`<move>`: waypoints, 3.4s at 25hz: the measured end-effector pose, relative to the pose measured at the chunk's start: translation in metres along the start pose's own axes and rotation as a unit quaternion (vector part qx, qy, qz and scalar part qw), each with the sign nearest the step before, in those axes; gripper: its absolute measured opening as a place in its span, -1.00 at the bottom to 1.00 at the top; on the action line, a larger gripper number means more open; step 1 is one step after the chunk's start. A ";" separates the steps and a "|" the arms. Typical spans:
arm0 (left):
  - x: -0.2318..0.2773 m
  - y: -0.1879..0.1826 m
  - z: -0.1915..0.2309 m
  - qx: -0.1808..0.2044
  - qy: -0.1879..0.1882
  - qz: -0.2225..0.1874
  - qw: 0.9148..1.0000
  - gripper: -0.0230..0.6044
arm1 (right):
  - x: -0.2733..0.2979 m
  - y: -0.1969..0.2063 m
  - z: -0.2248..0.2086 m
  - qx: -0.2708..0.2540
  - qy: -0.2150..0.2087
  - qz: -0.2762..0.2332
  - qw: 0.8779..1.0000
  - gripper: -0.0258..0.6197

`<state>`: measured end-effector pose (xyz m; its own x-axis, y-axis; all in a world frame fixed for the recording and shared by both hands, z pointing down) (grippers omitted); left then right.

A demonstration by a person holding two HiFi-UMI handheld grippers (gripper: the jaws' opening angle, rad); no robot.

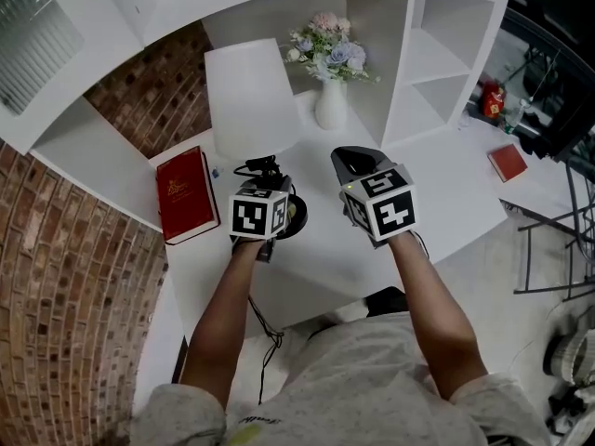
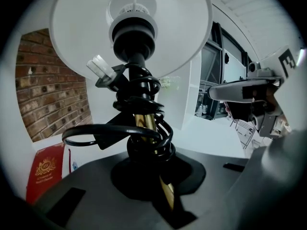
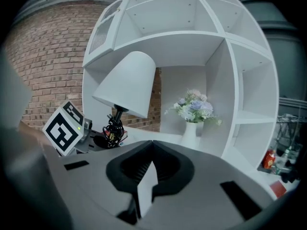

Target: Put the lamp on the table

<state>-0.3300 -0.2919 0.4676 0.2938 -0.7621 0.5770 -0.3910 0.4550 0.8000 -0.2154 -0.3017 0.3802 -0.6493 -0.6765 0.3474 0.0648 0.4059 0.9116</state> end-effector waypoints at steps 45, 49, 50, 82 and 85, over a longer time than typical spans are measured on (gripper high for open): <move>0.115 -0.018 0.071 0.039 -0.059 -0.112 0.991 -0.78 | 0.072 0.021 -0.033 0.056 -0.020 0.044 0.997 -0.91; 0.116 -0.020 0.076 0.046 -0.066 -0.119 0.990 -0.78 | 0.070 0.030 -0.036 0.067 -0.018 0.050 0.996 -0.91; 0.117 -0.021 0.077 0.050 -0.069 -0.121 0.989 -0.78 | 0.070 0.031 -0.036 0.071 -0.018 0.051 0.996 -0.91; 0.151 -0.022 0.079 0.078 -0.111 -0.169 0.976 -0.79 | 0.064 0.046 -0.061 0.063 0.008 0.052 0.997 -0.91; 0.151 -0.024 0.076 0.085 -0.110 -0.169 0.976 -0.79 | 0.065 0.046 -0.061 0.062 0.010 0.052 0.997 -0.91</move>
<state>-0.3426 -0.4528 0.5226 0.2445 -0.9443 0.2203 -0.4477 0.0916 0.8895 -0.2082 -0.3643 0.4582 -0.6289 -0.6381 0.4443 0.0368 0.5463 0.8368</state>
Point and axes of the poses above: the fingertips, and each gripper's own axes: x forward along the fingers, z to its left, y out of its underside, the point moved 1 cm from there along -x, backward along the fingers, and after that the axes turned 15 degrees about x, right-handed, at the moved point
